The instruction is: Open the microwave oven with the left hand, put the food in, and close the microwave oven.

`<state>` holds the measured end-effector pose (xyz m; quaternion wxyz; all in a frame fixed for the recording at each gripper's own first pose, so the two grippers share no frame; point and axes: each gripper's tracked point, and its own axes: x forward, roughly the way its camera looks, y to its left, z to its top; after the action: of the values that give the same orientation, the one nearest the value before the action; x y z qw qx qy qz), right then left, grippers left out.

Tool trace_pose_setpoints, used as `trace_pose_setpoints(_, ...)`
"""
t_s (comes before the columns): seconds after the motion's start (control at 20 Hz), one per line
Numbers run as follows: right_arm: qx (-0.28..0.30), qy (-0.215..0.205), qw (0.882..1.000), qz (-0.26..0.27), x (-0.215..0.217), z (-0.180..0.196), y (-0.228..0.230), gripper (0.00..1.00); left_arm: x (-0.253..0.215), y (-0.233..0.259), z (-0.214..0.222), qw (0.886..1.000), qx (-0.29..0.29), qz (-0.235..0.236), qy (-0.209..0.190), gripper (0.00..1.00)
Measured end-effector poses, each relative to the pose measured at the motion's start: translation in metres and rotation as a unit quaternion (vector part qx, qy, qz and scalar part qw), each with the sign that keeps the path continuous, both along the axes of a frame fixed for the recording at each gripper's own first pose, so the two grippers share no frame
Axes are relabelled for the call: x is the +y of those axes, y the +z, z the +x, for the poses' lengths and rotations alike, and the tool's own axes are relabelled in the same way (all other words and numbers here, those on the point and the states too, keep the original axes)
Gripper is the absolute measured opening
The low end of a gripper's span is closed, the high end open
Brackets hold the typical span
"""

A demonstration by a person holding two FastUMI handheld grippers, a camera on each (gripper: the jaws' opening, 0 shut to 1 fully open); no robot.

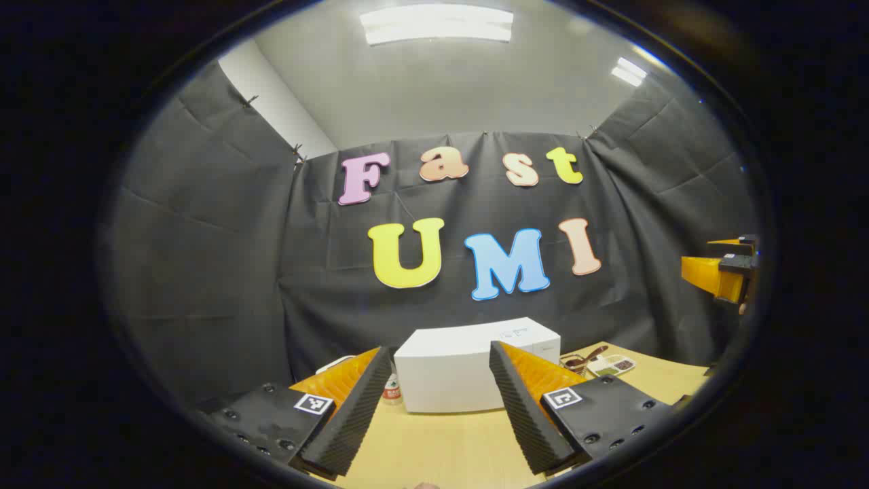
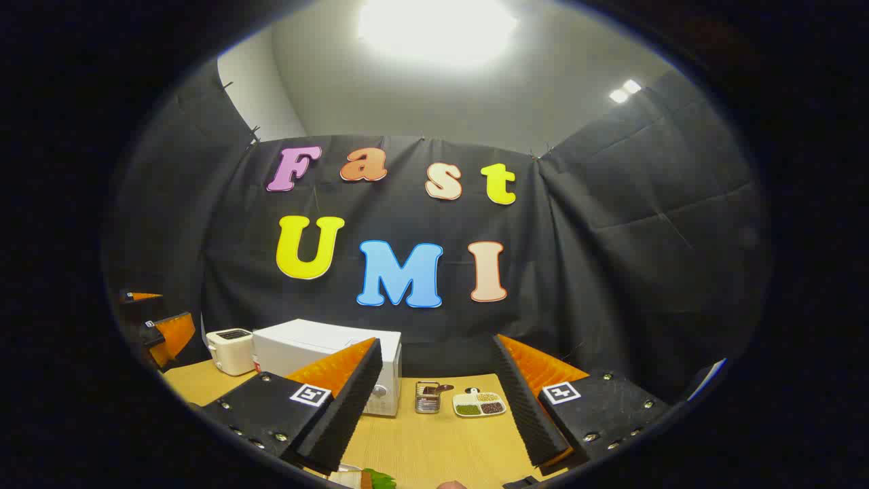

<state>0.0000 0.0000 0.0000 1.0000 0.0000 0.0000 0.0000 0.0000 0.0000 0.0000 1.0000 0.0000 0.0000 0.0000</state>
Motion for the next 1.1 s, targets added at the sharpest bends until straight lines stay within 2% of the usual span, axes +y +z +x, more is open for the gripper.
trace_pose_setpoints(0.05, 0.000, 0.001, 1.000, 0.000, -0.001, 0.000, 0.000, 0.97, -0.001, -0.001, -0.001, 1.000, 0.001, -0.001, 0.000, 1.00)
trace_pose_setpoints(0.15, 0.000, 0.003, 1.000, 0.002, -0.002, -0.001, 0.000, 0.97, -0.004, -0.002, -0.003, 1.000, 0.002, -0.002, 0.001, 0.97)
trace_pose_setpoints(0.2, 0.001, 0.004, 1.000, 0.003, -0.004, -0.002, -0.002, 0.97, -0.005, -0.001, -0.004, 1.000, 0.002, -0.001, 0.002, 1.00)
trace_pose_setpoints(0.75, 0.000, 0.017, 1.000, 0.006, -0.029, -0.004, -0.005, 0.97, -0.036, 0.012, -0.007, 1.000, -0.005, 0.003, 0.008, 1.00)
trace_pose_setpoints(0.8, 0.001, 0.020, 1.000, 0.008, -0.031, -0.004, -0.007, 0.97, -0.040, 0.011, -0.006, 1.000, -0.004, 0.005, 0.010, 0.97)
trace_pose_setpoints(0.95, -0.005, 0.033, 0.999, 0.001, -0.040, -0.006, -0.007, 0.97, -0.045, 0.013, -0.001, 1.000, -0.007, 0.008, 0.018, 0.97)
trace_pose_setpoints(1.05, -0.007, 0.031, 0.999, -0.004, -0.048, -0.006, -0.008, 0.97, -0.048, 0.016, 0.007, 1.000, -0.015, 0.012, 0.020, 1.00)
trace_pose_setpoints(1.1, -0.005, 0.026, 1.000, -0.002, -0.052, -0.006, -0.010, 0.97, -0.050, 0.017, 0.013, 1.000, -0.016, 0.012, 0.018, 0.98)
